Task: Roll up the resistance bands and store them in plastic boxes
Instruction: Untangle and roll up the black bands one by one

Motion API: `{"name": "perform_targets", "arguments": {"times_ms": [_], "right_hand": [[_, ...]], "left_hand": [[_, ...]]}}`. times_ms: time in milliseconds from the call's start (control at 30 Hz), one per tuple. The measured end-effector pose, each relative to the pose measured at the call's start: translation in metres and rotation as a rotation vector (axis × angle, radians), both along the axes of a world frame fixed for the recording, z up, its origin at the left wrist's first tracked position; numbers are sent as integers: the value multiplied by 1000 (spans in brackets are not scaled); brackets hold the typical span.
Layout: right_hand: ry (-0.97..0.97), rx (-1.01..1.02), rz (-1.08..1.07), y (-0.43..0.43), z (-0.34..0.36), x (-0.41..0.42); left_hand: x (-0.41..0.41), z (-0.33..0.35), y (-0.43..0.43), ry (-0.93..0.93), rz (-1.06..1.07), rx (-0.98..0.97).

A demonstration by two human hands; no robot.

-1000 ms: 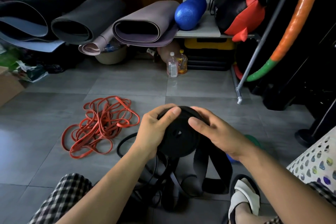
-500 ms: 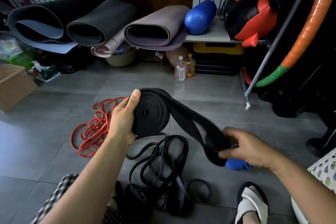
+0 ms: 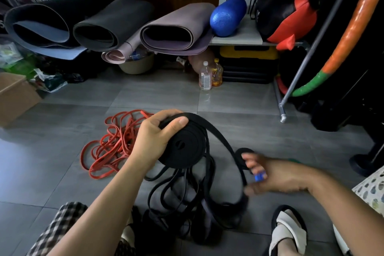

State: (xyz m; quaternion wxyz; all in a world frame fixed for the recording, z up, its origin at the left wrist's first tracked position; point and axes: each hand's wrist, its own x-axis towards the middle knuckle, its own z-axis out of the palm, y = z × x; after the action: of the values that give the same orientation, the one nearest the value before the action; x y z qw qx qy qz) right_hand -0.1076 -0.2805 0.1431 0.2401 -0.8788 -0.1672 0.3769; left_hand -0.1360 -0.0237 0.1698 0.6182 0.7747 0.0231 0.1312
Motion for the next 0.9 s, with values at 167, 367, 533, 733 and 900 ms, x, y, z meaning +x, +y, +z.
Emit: {"name": "perform_targets", "arguments": {"times_ms": [167,367,533,733,900], "right_hand": [[-85,700,-212,43,14,-5],[-102,738,-325,53,23,0],[-90,779,-399,51,18,-4],[51,1071,-622,57,1,-10],[82,1222,-794,77,-11,-20]], "left_hand": [[-2,-1,-18,-20,-161,83],[2,-1,-20,-27,-127,22],[6,-4,-26,-1,-16,-41],[5,-4,-39,101,87,-316],[3,-13,-56,213,250,-595]]}}
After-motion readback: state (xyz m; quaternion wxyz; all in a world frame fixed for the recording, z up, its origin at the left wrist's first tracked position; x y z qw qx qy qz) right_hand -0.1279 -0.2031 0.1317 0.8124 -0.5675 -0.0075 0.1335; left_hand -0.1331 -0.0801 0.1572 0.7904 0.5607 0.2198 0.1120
